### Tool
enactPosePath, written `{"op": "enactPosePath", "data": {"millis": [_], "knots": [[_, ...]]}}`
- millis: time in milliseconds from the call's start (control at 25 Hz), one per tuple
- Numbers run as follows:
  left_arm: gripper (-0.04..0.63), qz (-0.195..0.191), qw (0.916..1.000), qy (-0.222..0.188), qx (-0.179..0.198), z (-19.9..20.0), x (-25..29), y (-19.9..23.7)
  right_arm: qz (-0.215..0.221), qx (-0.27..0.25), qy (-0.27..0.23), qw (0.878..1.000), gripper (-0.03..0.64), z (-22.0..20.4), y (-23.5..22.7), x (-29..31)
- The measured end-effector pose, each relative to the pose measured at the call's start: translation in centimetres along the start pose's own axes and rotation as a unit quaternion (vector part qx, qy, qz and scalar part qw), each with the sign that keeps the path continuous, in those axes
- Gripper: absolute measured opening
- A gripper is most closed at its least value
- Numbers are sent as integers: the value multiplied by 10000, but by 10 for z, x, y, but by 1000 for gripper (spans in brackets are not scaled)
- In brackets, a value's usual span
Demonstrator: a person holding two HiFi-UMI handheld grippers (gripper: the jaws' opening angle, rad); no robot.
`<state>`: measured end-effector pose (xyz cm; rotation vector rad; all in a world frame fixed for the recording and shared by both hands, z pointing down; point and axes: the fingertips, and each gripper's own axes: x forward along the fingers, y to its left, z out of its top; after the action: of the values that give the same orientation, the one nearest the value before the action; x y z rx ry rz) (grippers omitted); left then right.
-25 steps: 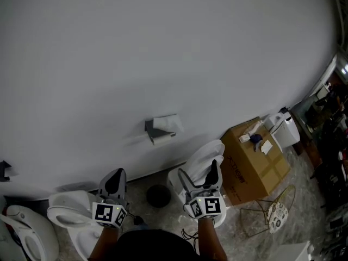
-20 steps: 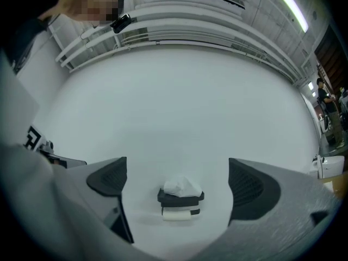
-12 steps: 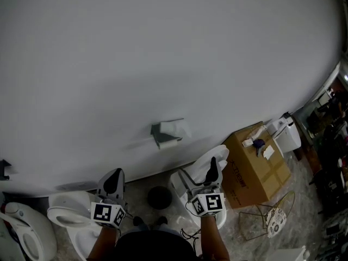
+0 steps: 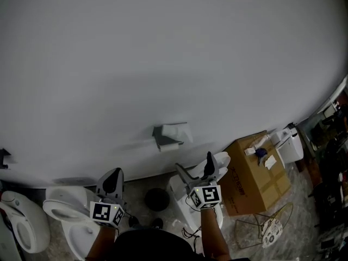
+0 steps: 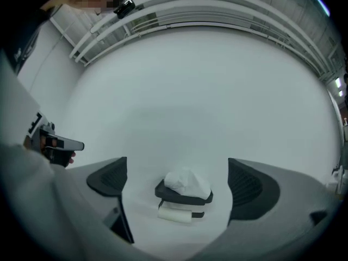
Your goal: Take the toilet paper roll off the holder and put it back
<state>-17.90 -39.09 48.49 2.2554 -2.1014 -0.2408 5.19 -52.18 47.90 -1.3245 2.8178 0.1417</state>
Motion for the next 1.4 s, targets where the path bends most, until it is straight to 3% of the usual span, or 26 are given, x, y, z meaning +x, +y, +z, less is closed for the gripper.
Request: {"op": "enactPosePath", "data": {"millis": [720, 1400], "knots": [[3, 286, 9995, 31, 104, -5, 6, -10, 606, -177, 445, 9970, 575, -32, -20, 70], [3, 496, 9987, 97, 101, -5, 13, 1, 874, -406, 1042, 9899, 573, -73, -39, 127]]}}
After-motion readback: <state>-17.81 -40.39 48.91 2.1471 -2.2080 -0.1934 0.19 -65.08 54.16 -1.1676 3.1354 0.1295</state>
